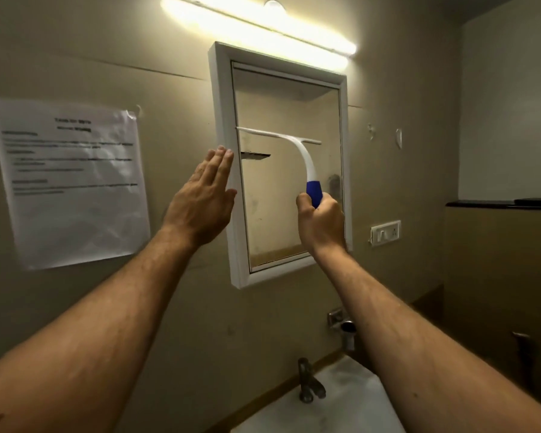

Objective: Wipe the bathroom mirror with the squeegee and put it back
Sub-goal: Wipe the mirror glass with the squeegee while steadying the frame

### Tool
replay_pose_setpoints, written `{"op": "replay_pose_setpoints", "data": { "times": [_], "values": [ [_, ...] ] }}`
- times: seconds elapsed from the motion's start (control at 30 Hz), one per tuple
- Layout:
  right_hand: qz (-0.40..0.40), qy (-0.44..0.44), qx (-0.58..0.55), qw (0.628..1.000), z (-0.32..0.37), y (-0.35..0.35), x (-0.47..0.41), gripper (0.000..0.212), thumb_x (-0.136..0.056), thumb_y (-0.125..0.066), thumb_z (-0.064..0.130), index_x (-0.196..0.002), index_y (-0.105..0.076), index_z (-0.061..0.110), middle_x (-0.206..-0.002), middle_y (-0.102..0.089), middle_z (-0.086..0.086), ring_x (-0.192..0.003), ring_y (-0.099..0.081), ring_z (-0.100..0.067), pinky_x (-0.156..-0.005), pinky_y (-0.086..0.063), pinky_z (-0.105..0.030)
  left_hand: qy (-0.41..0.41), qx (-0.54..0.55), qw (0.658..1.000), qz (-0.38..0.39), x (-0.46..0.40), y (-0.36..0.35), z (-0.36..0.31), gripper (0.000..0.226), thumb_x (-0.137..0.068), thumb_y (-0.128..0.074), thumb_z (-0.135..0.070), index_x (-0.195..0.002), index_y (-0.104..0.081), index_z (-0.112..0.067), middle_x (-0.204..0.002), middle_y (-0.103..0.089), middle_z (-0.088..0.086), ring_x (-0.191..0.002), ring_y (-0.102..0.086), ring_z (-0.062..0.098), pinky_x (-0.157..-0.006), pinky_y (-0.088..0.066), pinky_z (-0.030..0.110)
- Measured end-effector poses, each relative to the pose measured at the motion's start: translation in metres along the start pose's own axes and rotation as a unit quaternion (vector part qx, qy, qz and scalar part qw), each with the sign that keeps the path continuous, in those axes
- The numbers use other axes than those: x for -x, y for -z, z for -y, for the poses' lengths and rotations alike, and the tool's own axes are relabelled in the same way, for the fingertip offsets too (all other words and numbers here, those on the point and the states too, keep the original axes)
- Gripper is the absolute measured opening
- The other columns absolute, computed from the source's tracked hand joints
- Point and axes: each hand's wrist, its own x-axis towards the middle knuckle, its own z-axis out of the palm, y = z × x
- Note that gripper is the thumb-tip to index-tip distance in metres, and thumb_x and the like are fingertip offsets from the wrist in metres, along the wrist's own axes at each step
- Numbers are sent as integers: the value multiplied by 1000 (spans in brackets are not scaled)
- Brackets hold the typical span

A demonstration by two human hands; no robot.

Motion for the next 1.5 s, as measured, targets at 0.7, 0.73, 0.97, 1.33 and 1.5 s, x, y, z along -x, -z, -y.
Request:
{"op": "replay_pose_setpoints", "data": {
  "times": [0.7,0.73,0.97,1.33,1.5],
  "values": [
    [-71,51,2,996,11,-78,-157,48,-98,-23,53,-69,-50,24,-57,-45,5,-49,-42,-8,-46,-34,-25,69,164,967,-183,-142,-73,43,58,-106,-33,-21,-160,-12,-13,-167,-13,7,-152,-23,25,-121,-30,41],
    [-72,49,0,996,9,-82,-158,48,-98,-23,53,-69,-49,24,-57,-44,5,-49,-40,-8,-46,-33,-25,67,179,962,-194,-140,-76,42,58,-106,-33,-19,-160,-12,-13,-166,-14,6,-151,-24,25,-121,-30,41],
    [-77,60,12,995,-31,-86,-142,48,-97,-23,57,-69,-47,25,-56,-42,6,-48,-39,-9,-47,-33,-26,65,235,940,-240,-140,-91,47,54,-108,-33,-28,-158,-19,-12,-164,-24,5,-150,-27,20,-116,-25,25],
    [-64,57,-6,996,6,-78,-174,48,-97,-24,54,-67,-46,24,-55,-40,6,-47,-37,-9,-45,-32,-26,68,249,930,-261,-140,-94,45,53,-108,-34,-27,-158,-22,-13,-163,-27,5,-148,-33,20,-117,-34,31],
    [-58,56,22,996,-28,-75,-150,48,-97,-22,55,-69,-47,24,-56,-41,5,-48,-37,-9,-47,-32,-28,77,252,928,-263,-139,-94,43,53,-108,-35,-28,-158,-22,-14,-162,-28,4,-148,-33,20,-117,-34,32]
  ]
}}
